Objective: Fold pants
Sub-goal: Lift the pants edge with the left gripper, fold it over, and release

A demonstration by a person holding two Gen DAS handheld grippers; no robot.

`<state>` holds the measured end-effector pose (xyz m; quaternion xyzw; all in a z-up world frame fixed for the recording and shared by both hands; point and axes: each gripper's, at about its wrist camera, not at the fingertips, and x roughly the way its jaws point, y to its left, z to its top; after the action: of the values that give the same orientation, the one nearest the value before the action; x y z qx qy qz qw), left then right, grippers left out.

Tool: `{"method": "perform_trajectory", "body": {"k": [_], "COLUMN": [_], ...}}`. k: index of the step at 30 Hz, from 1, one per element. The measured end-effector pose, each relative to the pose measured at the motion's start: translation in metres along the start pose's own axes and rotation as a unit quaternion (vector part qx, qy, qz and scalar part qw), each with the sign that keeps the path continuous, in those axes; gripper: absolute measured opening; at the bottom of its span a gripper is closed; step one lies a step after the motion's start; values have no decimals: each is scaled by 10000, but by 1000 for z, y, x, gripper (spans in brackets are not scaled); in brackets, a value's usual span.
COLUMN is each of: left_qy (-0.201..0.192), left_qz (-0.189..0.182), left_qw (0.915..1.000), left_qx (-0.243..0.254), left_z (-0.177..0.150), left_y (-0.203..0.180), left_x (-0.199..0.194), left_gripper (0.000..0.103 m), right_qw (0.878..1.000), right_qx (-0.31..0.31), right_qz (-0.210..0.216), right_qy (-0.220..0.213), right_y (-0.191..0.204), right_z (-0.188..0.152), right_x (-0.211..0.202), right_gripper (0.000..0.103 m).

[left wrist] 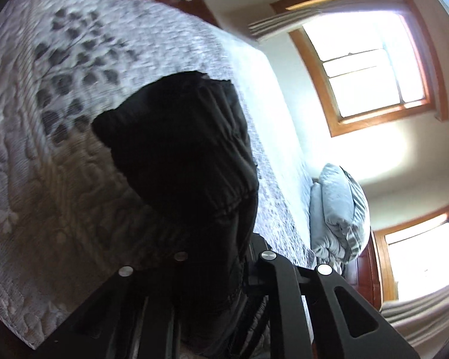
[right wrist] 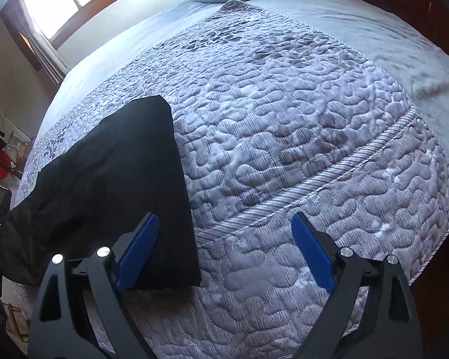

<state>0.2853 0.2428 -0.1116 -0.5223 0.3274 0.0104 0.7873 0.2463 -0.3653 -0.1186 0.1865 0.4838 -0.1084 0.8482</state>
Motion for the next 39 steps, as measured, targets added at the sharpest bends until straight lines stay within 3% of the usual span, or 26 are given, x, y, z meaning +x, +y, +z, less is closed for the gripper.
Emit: {"method": "perform_trajectory", "body": {"k": [5,9,15,21,30,35,36,39], "left_qy": [1,86,415,742,1185,1415,1446,1526], "left_qz": [-156,-274,-276,-135,123,308,338,443], "left_qw": [9970,9896,9659,9406,9188,9026,9004,8888], "left_qx": [754,1409,2542,3311,3763,4055,4090,4299], "left_z": [-11,-35,-82,-128,-173,-191,-182,-202], "left_y": [-63,-111,-189,-233,-261,-274,-272,-273], "left_x": [8,9,32,71,139,175,186,193], "left_gripper": [15,17,21,23,28,34,35,37], "right_qw": [9998,9995,9985,9979,9957,9948,9948,9946], "right_qx": [157,261,470,524,817,905,907,906], "right_qz": [72,101,192,256,265,267,266,280], "right_qy": [-75,-154,-206,-272,-342,-377,-389,-416], "right_y": [-9,-19,-30,-39,-64,-70,-71,-71], "right_z": [0,0,-1,-3,-4,-6,-6,-6], "right_x": [-6,-11,-13,-16,-20,-22,-23,-25], "right_gripper": [90,90,90,90,90,90,90,90]}}
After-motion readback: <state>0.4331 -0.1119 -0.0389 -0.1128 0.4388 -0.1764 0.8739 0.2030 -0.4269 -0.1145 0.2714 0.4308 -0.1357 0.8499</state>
